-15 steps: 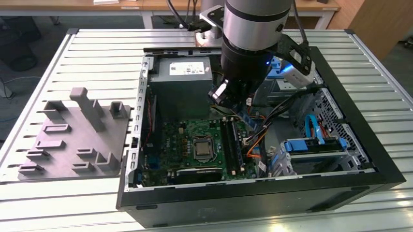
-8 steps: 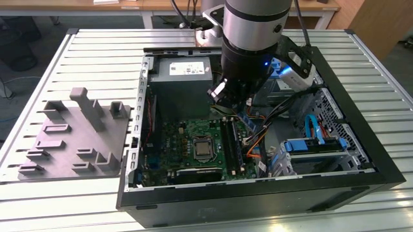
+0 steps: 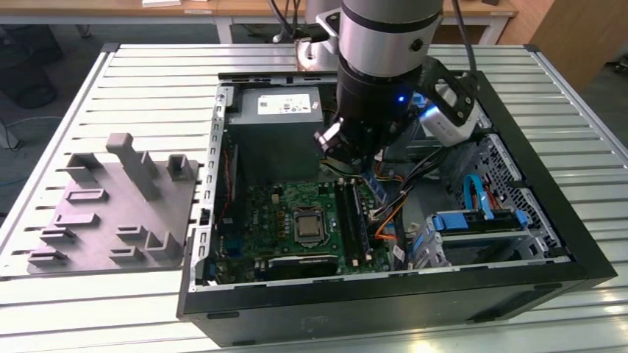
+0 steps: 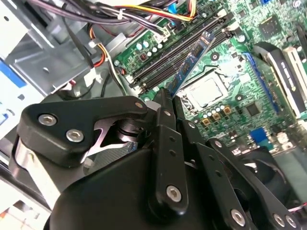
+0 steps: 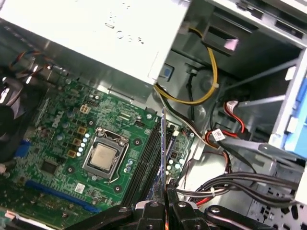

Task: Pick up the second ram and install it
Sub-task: 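Insert the second ram into the second slot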

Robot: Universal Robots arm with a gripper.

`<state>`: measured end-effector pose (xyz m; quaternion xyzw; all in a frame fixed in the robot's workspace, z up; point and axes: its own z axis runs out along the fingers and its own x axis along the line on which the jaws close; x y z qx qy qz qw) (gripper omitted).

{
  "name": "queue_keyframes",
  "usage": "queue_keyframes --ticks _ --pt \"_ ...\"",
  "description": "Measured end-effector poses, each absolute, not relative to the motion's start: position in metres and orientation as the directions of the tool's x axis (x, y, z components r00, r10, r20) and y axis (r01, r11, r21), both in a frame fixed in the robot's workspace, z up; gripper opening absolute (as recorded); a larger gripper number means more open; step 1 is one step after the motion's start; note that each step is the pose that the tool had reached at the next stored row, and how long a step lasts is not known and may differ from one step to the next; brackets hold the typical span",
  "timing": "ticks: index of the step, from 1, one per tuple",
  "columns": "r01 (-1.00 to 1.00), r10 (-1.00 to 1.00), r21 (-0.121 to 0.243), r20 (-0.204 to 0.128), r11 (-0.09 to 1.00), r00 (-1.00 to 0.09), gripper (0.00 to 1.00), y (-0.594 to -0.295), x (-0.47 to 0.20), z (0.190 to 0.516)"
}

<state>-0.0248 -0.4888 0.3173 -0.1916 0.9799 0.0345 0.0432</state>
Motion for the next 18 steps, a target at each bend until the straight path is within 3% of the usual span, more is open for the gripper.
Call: queue_keyframes --ticks 18 --pt "-0.165 -0.159 0.051 -0.098 0.985 -0.982 0.14 -0.4888 -0.0248 0.3168"
